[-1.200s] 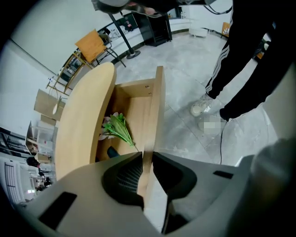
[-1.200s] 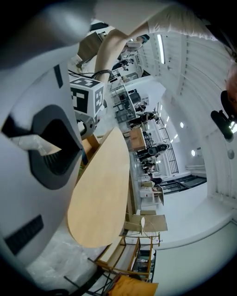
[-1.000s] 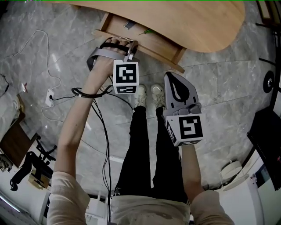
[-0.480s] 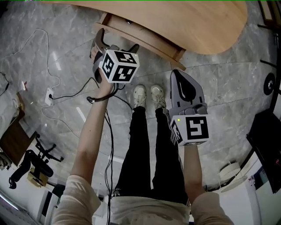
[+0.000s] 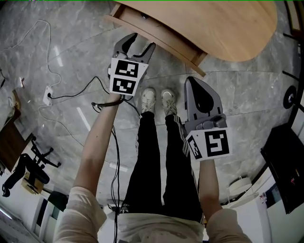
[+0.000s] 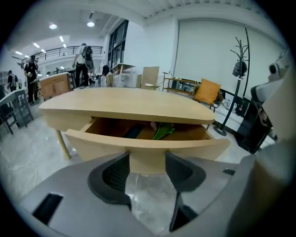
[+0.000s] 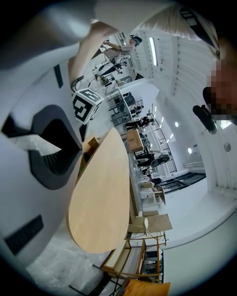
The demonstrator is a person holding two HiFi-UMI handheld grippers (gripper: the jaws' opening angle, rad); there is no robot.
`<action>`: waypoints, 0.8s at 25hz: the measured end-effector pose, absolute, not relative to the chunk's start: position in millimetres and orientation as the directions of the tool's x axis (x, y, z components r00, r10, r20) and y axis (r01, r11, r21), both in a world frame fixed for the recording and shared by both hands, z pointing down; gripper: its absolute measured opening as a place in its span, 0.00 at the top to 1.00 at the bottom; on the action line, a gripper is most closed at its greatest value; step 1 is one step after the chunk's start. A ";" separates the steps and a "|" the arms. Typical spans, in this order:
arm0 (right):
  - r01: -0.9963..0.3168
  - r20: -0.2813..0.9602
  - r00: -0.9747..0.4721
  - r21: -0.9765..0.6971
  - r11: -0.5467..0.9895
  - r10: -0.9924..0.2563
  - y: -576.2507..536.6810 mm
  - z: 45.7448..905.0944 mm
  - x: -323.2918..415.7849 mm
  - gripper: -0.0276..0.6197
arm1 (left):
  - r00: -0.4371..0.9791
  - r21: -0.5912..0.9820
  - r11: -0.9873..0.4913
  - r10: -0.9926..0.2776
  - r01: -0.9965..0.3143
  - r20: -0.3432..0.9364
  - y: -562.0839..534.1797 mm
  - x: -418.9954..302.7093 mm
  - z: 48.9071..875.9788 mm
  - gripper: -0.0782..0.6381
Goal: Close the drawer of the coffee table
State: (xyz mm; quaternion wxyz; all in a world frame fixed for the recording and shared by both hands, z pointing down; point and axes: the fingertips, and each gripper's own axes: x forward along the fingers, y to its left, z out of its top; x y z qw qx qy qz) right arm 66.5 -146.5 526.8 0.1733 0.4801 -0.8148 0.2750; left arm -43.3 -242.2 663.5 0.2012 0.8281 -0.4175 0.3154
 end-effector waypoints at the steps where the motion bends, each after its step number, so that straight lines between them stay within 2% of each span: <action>1: -0.874 0.549 -0.485 -0.284 0.393 -0.681 -145.7 528.2 64.4 0.95 | 0.459 0.079 -0.568 -0.567 -0.820 0.684 -240.5 -41.7 663.5 0.56; 8: -0.854 0.542 -0.519 -0.299 0.425 -0.661 -153.7 531.9 53.0 0.95 | 0.486 0.134 -0.540 -0.587 -0.831 0.647 -232.0 -31.3 663.5 0.74; 15: -0.850 0.536 -0.527 -0.318 0.421 -0.659 -156.8 537.9 51.8 0.95 | 0.520 0.132 -0.575 -0.588 -0.807 0.619 -267.4 -9.3 664.3 0.79; 20: -0.846 0.532 -0.534 -0.332 0.418 -0.657 -157.3 540.5 54.4 0.95 | 0.553 0.116 -0.602 -0.619 -0.790 0.558 -300.3 9.5 665.6 0.79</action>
